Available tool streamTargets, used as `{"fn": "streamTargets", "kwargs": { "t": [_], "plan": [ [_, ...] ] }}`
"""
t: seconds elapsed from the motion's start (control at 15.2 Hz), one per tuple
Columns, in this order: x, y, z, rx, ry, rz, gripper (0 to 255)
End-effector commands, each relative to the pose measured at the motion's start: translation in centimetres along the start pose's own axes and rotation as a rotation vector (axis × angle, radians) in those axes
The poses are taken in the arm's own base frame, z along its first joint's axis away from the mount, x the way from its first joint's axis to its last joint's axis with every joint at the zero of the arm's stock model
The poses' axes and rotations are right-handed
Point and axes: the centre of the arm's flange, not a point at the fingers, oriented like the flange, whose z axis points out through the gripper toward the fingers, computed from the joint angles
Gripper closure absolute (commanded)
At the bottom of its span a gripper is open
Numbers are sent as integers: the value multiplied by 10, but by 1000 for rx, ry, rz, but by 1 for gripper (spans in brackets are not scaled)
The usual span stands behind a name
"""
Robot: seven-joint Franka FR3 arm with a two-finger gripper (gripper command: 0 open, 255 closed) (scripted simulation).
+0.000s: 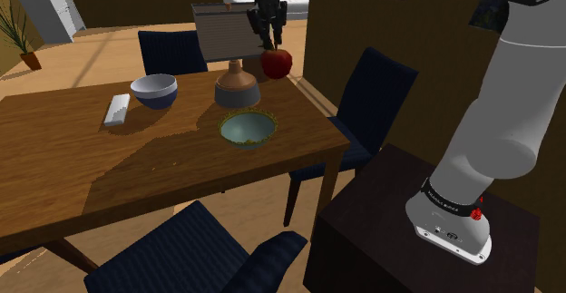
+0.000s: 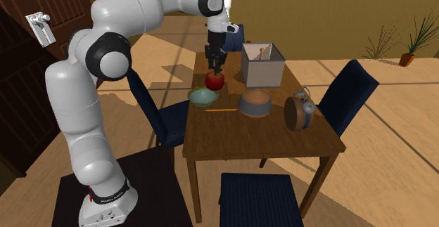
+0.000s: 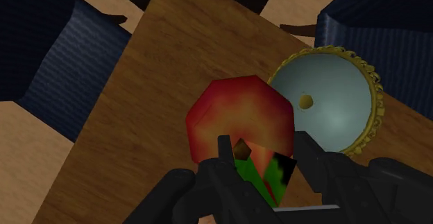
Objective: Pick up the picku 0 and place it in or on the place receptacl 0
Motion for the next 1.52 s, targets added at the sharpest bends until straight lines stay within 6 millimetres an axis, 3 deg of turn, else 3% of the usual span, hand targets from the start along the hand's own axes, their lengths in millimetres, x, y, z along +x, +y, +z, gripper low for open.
{"fn": "streamTargets", "kwargs": {
  "t": [0.0, 0.53, 1.45],
  "plan": [
    [-2, -27, -2, 0, 0, 2, 255],
    [-6, -131, -21, 0, 0, 2, 255],
    [5, -133, 52, 0, 0, 2, 255]
  ]
}}
